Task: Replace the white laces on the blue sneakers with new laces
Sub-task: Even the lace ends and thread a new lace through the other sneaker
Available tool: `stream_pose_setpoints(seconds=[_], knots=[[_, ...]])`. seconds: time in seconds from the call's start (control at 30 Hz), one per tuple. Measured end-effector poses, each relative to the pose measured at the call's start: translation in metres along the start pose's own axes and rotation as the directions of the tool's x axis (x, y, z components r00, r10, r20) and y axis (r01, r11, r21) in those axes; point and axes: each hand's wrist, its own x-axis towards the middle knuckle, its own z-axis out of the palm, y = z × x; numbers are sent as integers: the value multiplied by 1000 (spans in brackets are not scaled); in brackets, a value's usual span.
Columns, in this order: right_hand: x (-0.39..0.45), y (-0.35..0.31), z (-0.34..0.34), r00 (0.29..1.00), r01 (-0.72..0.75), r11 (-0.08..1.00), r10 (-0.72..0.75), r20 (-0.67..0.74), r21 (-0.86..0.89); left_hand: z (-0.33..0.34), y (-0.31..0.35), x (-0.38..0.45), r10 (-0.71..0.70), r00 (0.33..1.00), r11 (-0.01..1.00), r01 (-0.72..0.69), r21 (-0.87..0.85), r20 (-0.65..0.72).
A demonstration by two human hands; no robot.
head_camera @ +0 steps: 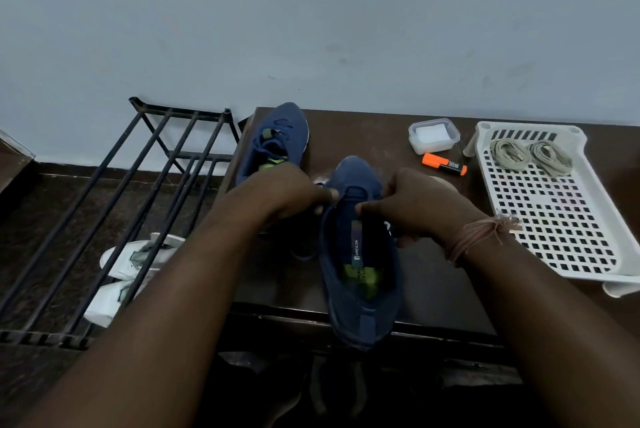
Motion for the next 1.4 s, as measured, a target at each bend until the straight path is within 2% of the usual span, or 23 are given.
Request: stream_pose_setpoints(seconds=[0.03,0.07,0.13,0.2,0.27,0.3,0.33,0.4,0.47,0.53,0.6,0.67,0.8,0.87,0.97,1.03,1.1,1.13,1.17,1.3,1.4], knots=[[1,-1,-1,1000,-16,999,15,20,39,-1,0,3,29,999,982,-25,-190,18],[3,-1,-1,999,-30,997,28,36,70,-4,2,5,84,996,917,-72,-393,12],[3,-1,-1,998,-53,993,48,52,104,-11,6,9,167,981,677,-185,-712,-97],[4,-1,3,996,-85,986,81,36,145,-17,8,9,157,979,445,-189,-875,-132],[6,1,6,996,-87,989,89,-12,116,-19,8,8,162,986,281,-80,-956,-35],[8,2,7,995,-80,994,84,-48,76,-18,6,8,150,989,289,-37,-957,7],[10,3,8,994,-74,996,77,-77,43,-16,6,7,119,993,373,-27,-928,20],[13,6,9,992,-64,998,66,-104,19,-10,4,10,49,998,630,-61,-774,-39],[16,8,11,990,-55,998,56,-132,15,-2,2,16,22,991,845,-89,-527,-131],[17,9,12,987,-50,999,52,-155,17,8,-1,24,26,982,963,-76,-260,-189],[18,9,13,983,-39,999,44,-181,30,20,-5,30,37,971,999,-40,-8,-238],[18,9,13,981,-29,999,36,-189,37,30,-7,33,59,959,993,-28,113,-276],[16,7,12,985,-17,999,22,-173,29,39,-7,35,112,941,986,-64,156,-320],[17,7,12,984,-9,999,15,-176,37,38,-2,30,158,919,987,-139,78,-361],[19,9,10,982,24,998,-14,-191,53,30,11,21,217,864,941,-309,-139,-455],[19,5,7,967,129,985,-99,-234,116,19,20,13,199,866,809,-409,-422,-458],[17,-3,4,943,283,906,-202,-265,314,10,25,6,191,912,567,-404,-718,-363],[15,-8,3,934,337,846,-244,-261,414,7,26,3,209,925,478,-381,-792,-319],[12,-12,3,925,374,798,-286,-248,473,6,25,2,230,928,441,-369,-818,-295],[11,-16,4,913,407,734,-342,-222,543,5,23,0,240,925,435,-373,-819,-294],[12,-13,2,926,365,726,-349,-144,583,1,25,-2,228,924,311,-368,-876,-307]])
